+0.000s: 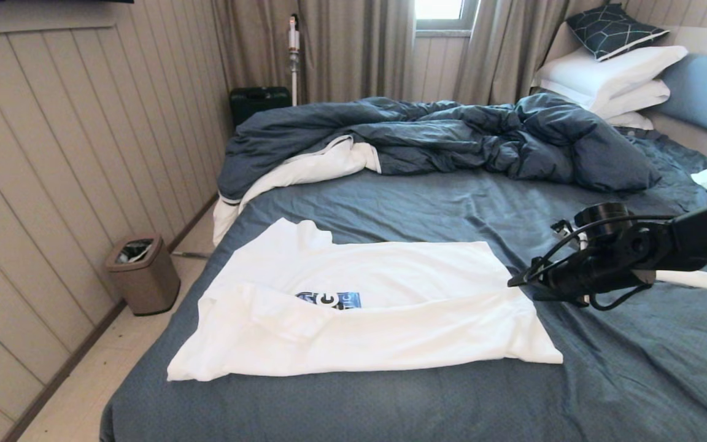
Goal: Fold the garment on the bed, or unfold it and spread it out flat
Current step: Fold the white T-shirt
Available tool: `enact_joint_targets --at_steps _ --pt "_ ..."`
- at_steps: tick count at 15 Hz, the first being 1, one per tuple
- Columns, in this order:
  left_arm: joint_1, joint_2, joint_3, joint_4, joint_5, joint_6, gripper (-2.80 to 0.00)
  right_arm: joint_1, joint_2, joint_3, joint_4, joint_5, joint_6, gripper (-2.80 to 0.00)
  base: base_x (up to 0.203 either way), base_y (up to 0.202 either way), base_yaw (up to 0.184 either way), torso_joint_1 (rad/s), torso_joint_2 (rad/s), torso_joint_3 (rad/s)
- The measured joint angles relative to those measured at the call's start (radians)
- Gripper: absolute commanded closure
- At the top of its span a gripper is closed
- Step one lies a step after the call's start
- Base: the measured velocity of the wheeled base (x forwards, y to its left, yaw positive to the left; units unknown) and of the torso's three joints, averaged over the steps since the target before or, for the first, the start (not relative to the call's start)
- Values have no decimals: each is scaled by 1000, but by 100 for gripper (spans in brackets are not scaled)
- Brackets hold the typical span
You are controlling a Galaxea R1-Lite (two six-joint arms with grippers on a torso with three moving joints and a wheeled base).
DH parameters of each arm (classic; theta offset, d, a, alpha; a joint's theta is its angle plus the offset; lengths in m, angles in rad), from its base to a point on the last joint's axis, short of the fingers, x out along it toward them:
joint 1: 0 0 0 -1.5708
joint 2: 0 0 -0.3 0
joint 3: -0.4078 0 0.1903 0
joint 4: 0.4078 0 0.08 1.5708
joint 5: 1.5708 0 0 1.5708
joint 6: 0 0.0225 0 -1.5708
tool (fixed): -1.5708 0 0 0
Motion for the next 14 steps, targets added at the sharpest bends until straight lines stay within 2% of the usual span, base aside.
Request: enact_joint_targets --at_steps 4,9,11,14 --pt "0 0 0 0 0 0 0 -29 -72 37 0 1 -2 -280 0 0 0 0 0 0" --pt "0 0 0 -1 0 0 0 -28 -208 100 2 2 -4 -280 0 0 0 0 0 0" --pt "0 0 2 -2 0 -1 0 3 -261 120 19 3 -4 -280 0 0 0 0 0 0" --pt "0 0 0 -1 0 0 0 102 -314 123 79 3 0 -280 0 0 0 0 0 0"
